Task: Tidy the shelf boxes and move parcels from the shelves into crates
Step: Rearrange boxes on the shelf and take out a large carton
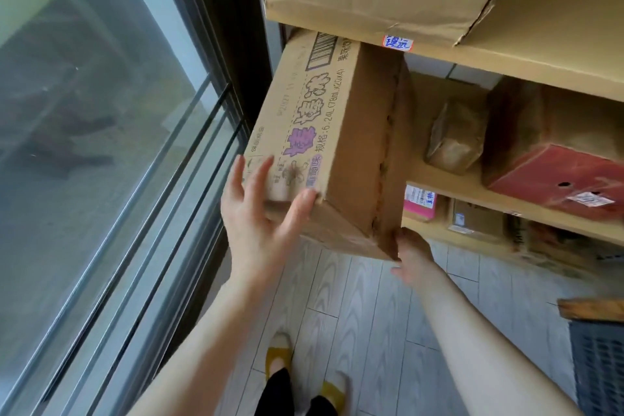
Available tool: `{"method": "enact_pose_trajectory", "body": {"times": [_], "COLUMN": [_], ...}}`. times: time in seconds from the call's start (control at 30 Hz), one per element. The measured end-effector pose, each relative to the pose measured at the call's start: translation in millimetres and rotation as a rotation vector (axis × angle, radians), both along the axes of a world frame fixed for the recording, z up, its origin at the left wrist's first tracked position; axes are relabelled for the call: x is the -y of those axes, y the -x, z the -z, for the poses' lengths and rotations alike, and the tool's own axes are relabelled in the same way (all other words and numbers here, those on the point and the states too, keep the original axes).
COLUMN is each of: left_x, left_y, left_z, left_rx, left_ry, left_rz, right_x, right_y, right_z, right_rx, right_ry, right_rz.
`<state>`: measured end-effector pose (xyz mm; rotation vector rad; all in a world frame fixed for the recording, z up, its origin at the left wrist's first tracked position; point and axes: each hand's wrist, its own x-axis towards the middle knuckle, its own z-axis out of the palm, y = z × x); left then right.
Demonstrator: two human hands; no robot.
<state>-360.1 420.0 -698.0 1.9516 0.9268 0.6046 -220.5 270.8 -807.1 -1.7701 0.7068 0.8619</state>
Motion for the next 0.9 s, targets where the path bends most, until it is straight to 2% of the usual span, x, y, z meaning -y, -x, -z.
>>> {"method": "enact_pose_trajectory", "body": {"times": [0.07,0.13,0.2,0.27,0.33,0.4,0.5,0.63,0.73,0.9], "left_x": [-7,-13,-21,-29,-36,-35,-20,-3,0,23], "left_y": [-4,-7,-10,-11,-9,-3,4,5,7,4], "left_z": [1,1,2,7,12,14,14,8,7,1], "left_rx": [-0.080,-0.099,-0.098,-0.061,0.024,0.115,0.205,0.303,0.285,0.262], "left_ry": [0.146,0.216,0.248,0.358,0.451,0.460,0.385,0.341,0.333,0.308], "left_rz": [-0.030,-0.028,-0.118,-0.194,-0.168,-0.127,-0.098,-0.109,-0.051,0.140], "right_x": [-4,-13,-26,-38,-47,-47,-34,-10,6,28], "right_y": [-4,-3,3,9,15,18,19,31,39,32], "right_z": [-19,-43,-71,-97,-115,-122,-121,-97,-82,-75], "right_rx": [0.088,0.196,0.287,0.384,0.450,0.448,0.429,0.283,0.208,0.227], "right_ry": [-0.030,-0.168,-0.317,-0.405,-0.466,-0.506,-0.552,-0.660,-0.706,-0.685], "right_rz": [-0.061,-0.113,-0.154,-0.267,-0.409,-0.446,-0.371,-0.237,-0.126,-0.060]}}
